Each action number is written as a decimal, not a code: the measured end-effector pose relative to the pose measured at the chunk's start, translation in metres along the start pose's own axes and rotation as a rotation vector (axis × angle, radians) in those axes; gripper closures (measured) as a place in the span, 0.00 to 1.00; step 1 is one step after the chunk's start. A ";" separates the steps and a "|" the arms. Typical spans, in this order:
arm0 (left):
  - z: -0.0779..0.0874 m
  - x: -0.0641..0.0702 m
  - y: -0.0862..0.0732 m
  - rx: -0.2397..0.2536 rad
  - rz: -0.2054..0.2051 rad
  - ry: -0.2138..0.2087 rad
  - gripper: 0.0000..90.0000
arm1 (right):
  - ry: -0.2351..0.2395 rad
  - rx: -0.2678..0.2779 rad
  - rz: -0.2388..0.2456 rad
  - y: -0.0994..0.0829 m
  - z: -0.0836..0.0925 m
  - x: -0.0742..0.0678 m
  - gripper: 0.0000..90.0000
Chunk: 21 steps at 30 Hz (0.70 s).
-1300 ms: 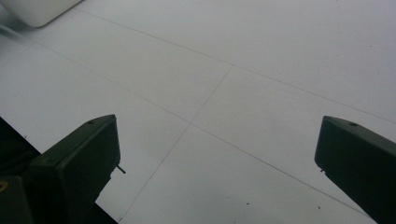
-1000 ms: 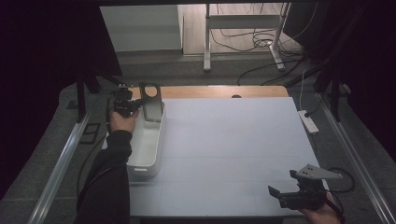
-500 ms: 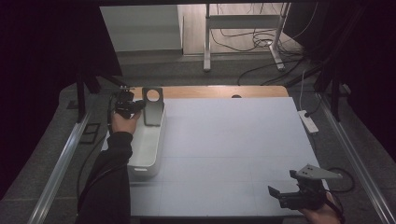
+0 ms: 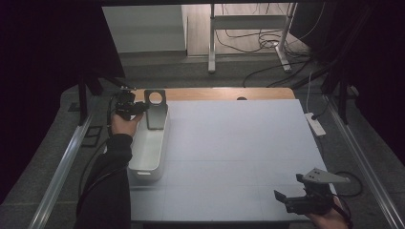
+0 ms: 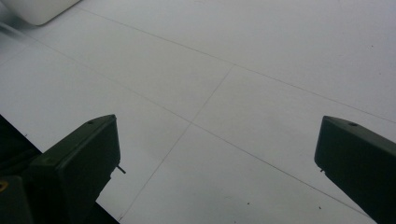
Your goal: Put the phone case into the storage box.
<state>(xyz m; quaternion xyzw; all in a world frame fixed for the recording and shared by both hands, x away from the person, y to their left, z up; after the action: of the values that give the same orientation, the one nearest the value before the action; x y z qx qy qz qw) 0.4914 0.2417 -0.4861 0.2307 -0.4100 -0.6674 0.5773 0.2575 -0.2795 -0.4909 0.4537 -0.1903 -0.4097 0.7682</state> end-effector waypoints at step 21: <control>0.011 0.005 0.001 0.003 -0.017 -0.047 0.58 | 0.000 -0.005 0.000 0.000 0.000 0.000 0.00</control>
<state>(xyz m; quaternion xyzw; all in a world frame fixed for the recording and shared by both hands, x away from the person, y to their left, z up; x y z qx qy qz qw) 0.4819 0.2403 -0.4782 0.2194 -0.4223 -0.6769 0.5615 0.2577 -0.2792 -0.4913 0.4519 -0.1893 -0.4100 0.7693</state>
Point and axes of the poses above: each handheld gripper's, and its own axes: z roughly backward along the jaws, y roughly out of its top, x roughly to its right, the point moved 6 cm from there along -z, roughly forward along the jaws, and after that the axes turned 9 degrees about x, right-handed, at the moved point
